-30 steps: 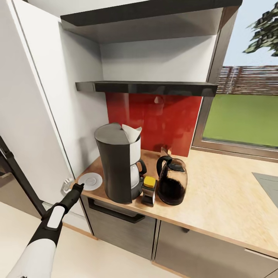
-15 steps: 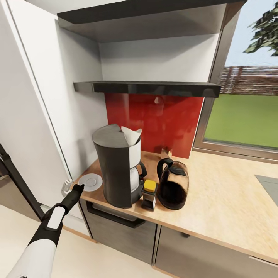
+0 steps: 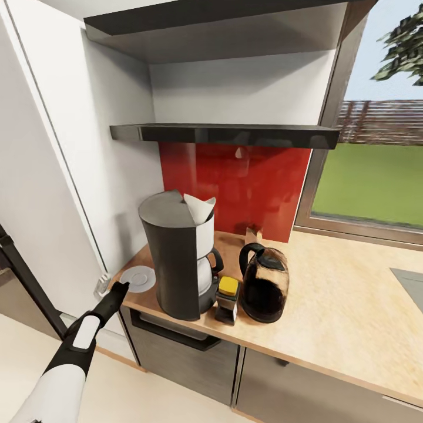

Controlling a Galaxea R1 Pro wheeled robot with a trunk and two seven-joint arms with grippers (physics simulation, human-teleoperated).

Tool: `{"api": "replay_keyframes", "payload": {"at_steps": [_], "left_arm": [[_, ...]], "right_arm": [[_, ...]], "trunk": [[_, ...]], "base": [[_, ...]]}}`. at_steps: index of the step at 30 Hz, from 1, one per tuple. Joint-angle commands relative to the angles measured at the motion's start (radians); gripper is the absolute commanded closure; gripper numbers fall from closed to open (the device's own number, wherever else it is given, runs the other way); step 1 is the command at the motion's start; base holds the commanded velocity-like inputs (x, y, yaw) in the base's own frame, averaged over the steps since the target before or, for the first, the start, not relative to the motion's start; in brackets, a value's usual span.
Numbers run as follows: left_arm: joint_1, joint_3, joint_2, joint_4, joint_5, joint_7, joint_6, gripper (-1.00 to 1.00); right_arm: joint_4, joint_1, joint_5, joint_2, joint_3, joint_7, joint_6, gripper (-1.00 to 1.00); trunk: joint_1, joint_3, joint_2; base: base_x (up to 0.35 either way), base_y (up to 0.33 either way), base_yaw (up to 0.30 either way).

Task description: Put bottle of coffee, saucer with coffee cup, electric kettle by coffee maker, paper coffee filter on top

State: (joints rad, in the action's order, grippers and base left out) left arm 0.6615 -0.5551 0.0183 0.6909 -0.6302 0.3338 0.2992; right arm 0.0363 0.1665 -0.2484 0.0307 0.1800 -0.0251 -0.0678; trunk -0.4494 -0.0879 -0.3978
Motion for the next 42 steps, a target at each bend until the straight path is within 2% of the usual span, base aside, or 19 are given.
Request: {"api": "replay_keyframes", "payload": {"at_steps": [1,11,16,20,21,35,42], "left_arm": [[0.001,-0.003,0.001,-0.010,-0.008,0.004,0.009,1.00],[0.001,-0.002,0.002,-0.021,-0.008,0.005,0.003,1.00],[0.001,-0.002,0.000,-0.028,-0.008,0.005,-0.058,1.00],[0.001,-0.002,0.000,-0.042,-0.008,0.005,-0.069,1.00],[0.001,-0.002,0.000,-0.042,-0.008,0.005,-0.069,-1.00],[0.001,-0.003,0.000,-0.042,-0.008,0.004,-0.070,-1.00],[0.001,-0.003,0.000,-0.042,-0.007,0.004,-0.071,-1.00]], "right_arm": [[0.000,0.001,-0.008,0.000,0.009,-0.003,-0.003,-1.00],[-0.001,0.001,-0.008,0.000,0.009,-0.003,-0.003,-1.00],[-0.002,0.001,-0.008,0.000,0.009,-0.003,-0.003,-1.00],[-0.002,0.001,-0.008,0.000,0.009,-0.003,-0.003,-1.00],[-0.003,0.001,-0.008,0.000,0.009,-0.003,-0.003,-1.00],[-0.003,0.001,-0.008,0.000,0.009,-0.003,-0.003,-1.00],[-0.003,0.001,-0.008,0.000,0.009,-0.003,-0.003,-1.00]], "trunk": [[-0.001,-0.002,-0.002],[-0.001,-0.002,-0.002],[-0.001,-0.002,-0.002],[-0.001,-0.002,-0.002],[-0.001,-0.002,-0.002],[-0.001,-0.002,-0.002],[-0.001,-0.002,-0.002]], "base": [[0.004,0.000,0.000],[0.000,0.000,0.000],[0.000,0.000,0.000],[0.000,0.000,0.000],[0.000,0.000,0.000],[-0.005,0.000,0.000],[-0.269,0.096,0.000]]}}
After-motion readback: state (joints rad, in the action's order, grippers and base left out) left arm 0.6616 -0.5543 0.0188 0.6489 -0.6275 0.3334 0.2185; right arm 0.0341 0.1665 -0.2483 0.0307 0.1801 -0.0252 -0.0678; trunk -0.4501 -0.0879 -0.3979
